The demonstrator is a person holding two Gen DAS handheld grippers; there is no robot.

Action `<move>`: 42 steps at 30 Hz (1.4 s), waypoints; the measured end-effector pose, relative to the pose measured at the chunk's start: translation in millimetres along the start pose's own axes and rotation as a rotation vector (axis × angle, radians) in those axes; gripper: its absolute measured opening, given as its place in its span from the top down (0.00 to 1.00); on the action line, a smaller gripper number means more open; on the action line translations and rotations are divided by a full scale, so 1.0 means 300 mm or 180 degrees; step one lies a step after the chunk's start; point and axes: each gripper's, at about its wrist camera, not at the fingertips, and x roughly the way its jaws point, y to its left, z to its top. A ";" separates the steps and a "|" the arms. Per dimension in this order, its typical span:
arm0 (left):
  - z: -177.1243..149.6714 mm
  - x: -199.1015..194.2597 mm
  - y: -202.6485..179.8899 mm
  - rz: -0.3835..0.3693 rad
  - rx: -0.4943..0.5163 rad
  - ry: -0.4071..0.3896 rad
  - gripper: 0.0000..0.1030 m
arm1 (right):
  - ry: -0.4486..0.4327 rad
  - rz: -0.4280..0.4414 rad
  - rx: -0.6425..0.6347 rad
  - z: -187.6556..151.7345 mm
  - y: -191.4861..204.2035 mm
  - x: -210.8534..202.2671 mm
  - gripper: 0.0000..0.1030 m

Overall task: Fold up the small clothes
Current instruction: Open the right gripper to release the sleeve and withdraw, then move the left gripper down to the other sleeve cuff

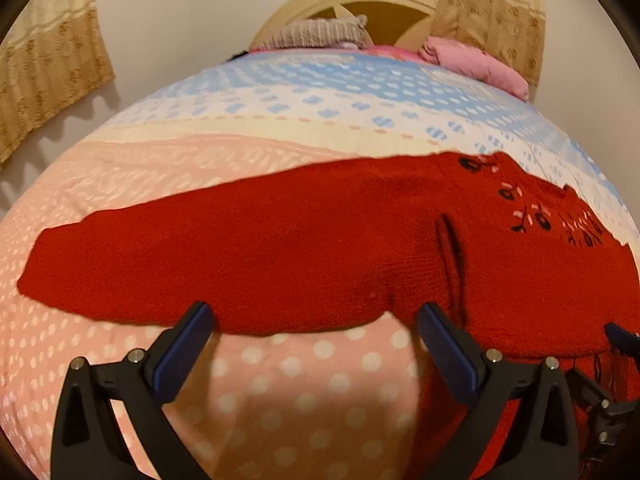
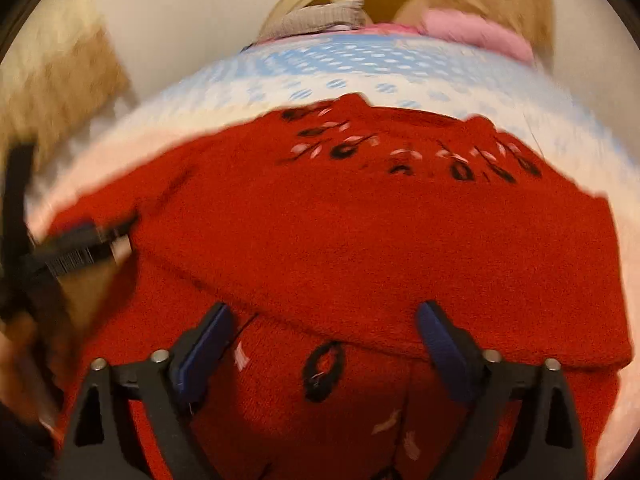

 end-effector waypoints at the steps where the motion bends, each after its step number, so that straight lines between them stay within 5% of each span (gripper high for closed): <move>1: -0.003 -0.011 0.017 0.0000 -0.0041 -0.0028 0.00 | -0.0001 -0.0028 -0.0020 -0.001 0.004 -0.001 0.06; 13: -0.037 -0.074 0.279 -0.0032 -0.0672 -0.0065 0.00 | -0.0187 0.0369 0.0328 -0.015 -0.075 -0.025 0.06; 18: -0.042 -0.103 0.516 0.0006 -0.1207 -0.0193 0.00 | -0.0205 0.0393 0.0355 -0.015 -0.077 -0.026 0.06; 22: -0.071 -0.094 0.728 -0.0381 -0.1944 -0.0166 0.00 | -0.0182 0.0307 0.0291 -0.014 -0.063 -0.022 0.06; 27: -0.130 -0.029 0.877 -0.1137 -0.2764 -0.0116 0.00 | -0.0159 0.0224 0.0231 -0.017 -0.053 -0.020 0.06; 39: -0.120 0.003 0.950 -0.1513 -0.2964 -0.0448 0.00 | -0.0160 0.0173 0.0200 -0.023 -0.048 -0.023 0.06; 42: -0.085 0.023 0.954 -0.1248 -0.2806 -0.0233 0.00 | -0.0161 0.0163 0.0195 -0.024 -0.049 -0.026 0.06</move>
